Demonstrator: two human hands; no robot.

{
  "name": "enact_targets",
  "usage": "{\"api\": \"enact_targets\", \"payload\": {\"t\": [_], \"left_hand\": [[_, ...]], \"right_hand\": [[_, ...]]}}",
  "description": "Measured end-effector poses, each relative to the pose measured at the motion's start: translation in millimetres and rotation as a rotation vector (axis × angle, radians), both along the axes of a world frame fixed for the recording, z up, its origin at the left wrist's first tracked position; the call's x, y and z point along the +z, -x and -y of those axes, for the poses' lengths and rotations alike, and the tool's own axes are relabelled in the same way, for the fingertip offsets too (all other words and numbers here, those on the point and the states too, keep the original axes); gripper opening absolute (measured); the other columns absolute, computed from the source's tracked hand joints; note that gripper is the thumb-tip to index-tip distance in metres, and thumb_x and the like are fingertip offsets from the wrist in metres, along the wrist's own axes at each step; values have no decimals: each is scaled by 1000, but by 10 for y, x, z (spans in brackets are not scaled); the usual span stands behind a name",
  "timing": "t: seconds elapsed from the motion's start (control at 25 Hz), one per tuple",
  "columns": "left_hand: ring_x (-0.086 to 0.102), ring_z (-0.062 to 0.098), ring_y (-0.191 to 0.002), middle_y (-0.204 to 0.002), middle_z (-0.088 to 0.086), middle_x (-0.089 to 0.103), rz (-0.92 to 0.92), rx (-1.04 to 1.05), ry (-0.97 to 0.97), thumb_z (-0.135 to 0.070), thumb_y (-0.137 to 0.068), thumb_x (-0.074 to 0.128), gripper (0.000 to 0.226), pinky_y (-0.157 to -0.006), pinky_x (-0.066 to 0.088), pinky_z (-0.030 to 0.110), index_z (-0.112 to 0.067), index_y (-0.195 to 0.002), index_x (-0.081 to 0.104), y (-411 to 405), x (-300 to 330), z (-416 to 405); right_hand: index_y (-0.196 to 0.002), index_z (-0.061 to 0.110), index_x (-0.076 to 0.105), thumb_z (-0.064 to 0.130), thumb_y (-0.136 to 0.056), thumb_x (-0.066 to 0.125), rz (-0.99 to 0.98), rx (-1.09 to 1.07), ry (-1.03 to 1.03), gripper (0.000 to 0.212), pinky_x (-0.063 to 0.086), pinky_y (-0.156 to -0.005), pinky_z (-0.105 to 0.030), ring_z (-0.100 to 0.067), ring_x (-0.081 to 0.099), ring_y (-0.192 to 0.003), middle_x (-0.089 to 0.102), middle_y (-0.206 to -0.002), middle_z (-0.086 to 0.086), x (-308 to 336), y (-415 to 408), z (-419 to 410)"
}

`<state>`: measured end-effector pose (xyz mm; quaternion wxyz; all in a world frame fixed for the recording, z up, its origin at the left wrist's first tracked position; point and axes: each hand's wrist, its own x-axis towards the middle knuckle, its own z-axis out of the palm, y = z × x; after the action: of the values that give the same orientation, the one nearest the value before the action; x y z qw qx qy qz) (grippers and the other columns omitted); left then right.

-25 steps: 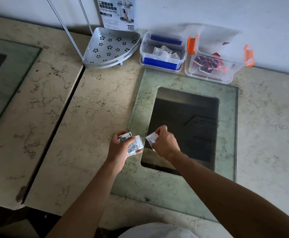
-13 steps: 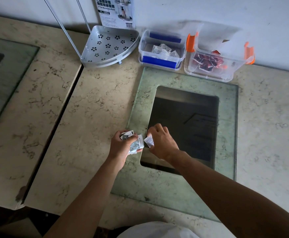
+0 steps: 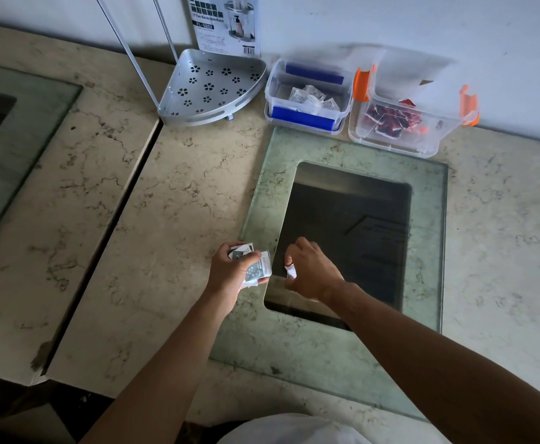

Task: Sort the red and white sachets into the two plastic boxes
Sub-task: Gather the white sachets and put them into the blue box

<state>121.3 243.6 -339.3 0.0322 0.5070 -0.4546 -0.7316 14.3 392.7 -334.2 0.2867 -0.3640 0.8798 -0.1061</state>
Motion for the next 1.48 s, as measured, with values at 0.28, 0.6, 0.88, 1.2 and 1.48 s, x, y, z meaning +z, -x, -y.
{"api": "enact_targets", "payload": {"t": [0.28,0.6,0.88,1.2,1.48], "left_hand": [[72,45,-90,-112,30,67,-79,-55,-35,-15,-73,88,50,-69,60,62,0,-112,61,27,31,-19],[71,36,-91,-96,20,70,-260,-31,-248,-52,-58,88,78,-79,60,47,1,-111,65,225,26,20],[66,35,-102,-113,25,65,-498,-40,-406,-12,-67,89,70,-90,59,42,3,-127,56,532,187,28],[66,44,-99,-111,30,64,-378,-65,-209,-9,-83,76,48,-92,53,65,9,-124,59,1301,340,220],[74,34,-91,-104,20,74,-307,-205,31,-25,-81,80,49,-83,60,56,-5,-122,60,2155,596,582]], "right_hand": [[-101,17,70,20,-82,77,59,-387,469,20,55,-72,-20,-9,67,-81,74,-93,3,197,-22,85],[-115,21,74,30,-93,66,45,0,603,25,47,-103,-17,-1,59,-122,71,-123,9,298,-59,122],[-123,13,62,1,-92,61,560,-790,838,33,57,-90,-26,-8,67,-109,71,-117,3,454,323,277],[-108,7,69,13,-91,66,847,-795,686,18,59,-89,-40,-25,72,-91,74,-99,-13,383,919,467],[-105,1,67,21,-95,64,759,-810,795,22,61,-81,-43,-31,73,-87,73,-98,-20,578,1725,796]]}}
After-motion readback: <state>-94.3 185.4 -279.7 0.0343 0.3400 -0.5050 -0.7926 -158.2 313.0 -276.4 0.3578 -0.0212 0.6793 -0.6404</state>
